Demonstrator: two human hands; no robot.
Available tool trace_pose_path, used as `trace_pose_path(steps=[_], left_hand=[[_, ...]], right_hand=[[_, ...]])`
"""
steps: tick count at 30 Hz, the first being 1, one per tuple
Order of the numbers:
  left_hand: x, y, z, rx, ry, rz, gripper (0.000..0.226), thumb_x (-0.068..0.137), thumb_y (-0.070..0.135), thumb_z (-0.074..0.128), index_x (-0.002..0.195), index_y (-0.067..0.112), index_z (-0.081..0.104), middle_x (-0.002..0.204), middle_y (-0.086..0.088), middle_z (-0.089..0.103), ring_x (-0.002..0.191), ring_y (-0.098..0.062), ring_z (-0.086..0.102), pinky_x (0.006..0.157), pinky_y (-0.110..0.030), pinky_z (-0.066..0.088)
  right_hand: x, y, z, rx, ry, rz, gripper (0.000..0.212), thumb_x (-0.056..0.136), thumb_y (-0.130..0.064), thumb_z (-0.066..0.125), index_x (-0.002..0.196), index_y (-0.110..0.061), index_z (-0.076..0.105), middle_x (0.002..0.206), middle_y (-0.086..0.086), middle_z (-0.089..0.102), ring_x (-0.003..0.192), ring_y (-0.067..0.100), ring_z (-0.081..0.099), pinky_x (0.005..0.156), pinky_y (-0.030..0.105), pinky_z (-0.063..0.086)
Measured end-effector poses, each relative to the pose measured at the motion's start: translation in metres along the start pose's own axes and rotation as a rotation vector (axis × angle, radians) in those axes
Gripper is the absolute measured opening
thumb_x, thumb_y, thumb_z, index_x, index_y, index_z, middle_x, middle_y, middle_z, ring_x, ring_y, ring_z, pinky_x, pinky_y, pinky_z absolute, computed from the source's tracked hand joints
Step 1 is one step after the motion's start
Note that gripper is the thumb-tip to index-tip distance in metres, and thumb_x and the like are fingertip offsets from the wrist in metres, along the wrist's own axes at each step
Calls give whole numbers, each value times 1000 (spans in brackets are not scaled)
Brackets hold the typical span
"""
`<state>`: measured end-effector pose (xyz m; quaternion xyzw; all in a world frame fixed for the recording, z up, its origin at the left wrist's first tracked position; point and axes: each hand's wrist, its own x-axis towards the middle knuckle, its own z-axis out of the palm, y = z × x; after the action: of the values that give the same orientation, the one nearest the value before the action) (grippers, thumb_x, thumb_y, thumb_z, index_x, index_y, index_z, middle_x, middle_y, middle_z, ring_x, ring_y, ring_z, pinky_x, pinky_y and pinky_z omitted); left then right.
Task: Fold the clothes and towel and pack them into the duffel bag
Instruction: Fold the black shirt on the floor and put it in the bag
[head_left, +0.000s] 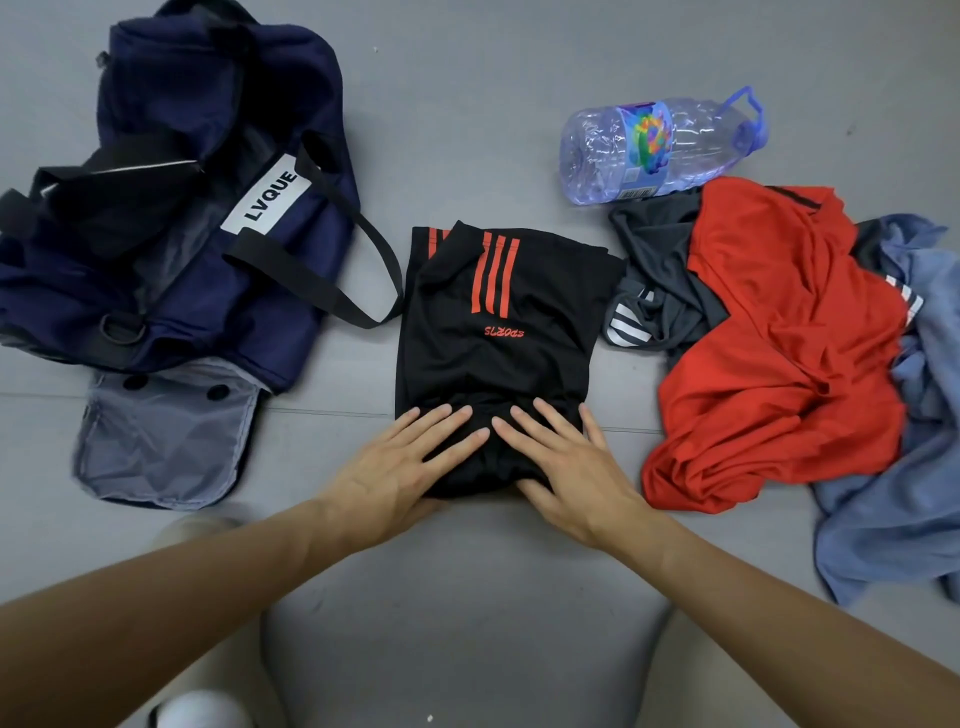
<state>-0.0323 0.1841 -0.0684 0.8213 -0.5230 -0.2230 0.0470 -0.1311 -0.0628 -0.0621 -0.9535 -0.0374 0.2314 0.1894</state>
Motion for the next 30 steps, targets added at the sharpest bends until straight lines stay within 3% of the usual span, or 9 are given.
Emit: trace_pose_path(steps=[2,5,8,12,15,19,22,26,30], left_hand=[[2,2,-2,-69,41,-18,100,77,21,74,160,25,19,163,-3,28,148,-24,33,122,-38,17],[-2,3,-9,-187,61,-34,90,78,21,61,159,26,22,156,2,41,140,-18,44,121,-31,24],[-7,4,-18,-272,69,-81,83,82,26,55,158,31,23,140,1,59,119,-21,59,102,-29,46],[-10,4,-27,-416,111,-193,70,96,33,56,156,43,21,109,0,72,94,-25,65,77,-27,45],[-8,2,-29,-582,98,-309,65,99,38,54,154,49,20,109,-2,73,98,-26,65,80,-25,43],[-4,-4,-30,-675,96,-451,58,100,44,52,150,53,23,110,-1,70,102,-26,64,82,-26,41],[3,-12,-28,-601,132,-480,55,99,47,52,148,49,26,114,-2,70,103,-26,64,85,-31,46],[13,-18,-33,-357,162,-532,58,98,47,54,151,36,33,123,-1,64,107,-27,63,88,-38,50],[12,-22,-26,48,356,-140,50,98,27,53,147,18,48,144,-5,52,135,-31,47,109,-46,41]], right_hand=[[-2,-3,-5,74,-18,26,71,86,-55,20,156,-45,17,163,-15,23,154,10,6,123,52,-6],[-8,-5,-9,82,-11,10,71,89,-59,25,157,-43,17,160,-12,33,152,10,17,123,50,-8],[-16,-5,-9,-48,88,-150,83,92,-65,43,159,-35,6,163,-2,30,149,16,31,124,53,6],[-18,-6,-3,-113,271,-329,91,88,-44,69,159,-30,15,164,10,23,146,27,35,120,47,28],[-14,-7,-1,-131,322,-331,85,88,-34,72,157,-33,24,163,11,27,140,30,41,112,42,37],[-7,-8,-9,-242,427,-333,65,94,-37,63,153,-31,38,161,11,33,150,32,27,115,59,28],[-1,-12,-11,-328,369,-313,66,93,-44,63,152,-27,40,163,10,28,153,32,17,117,65,20],[9,-14,-10,-399,193,-172,92,84,-58,67,158,-24,25,163,10,27,154,31,9,120,64,12],[21,-7,-9,-393,127,-142,105,79,-64,69,160,-21,19,162,10,30,154,31,13,120,63,11]])
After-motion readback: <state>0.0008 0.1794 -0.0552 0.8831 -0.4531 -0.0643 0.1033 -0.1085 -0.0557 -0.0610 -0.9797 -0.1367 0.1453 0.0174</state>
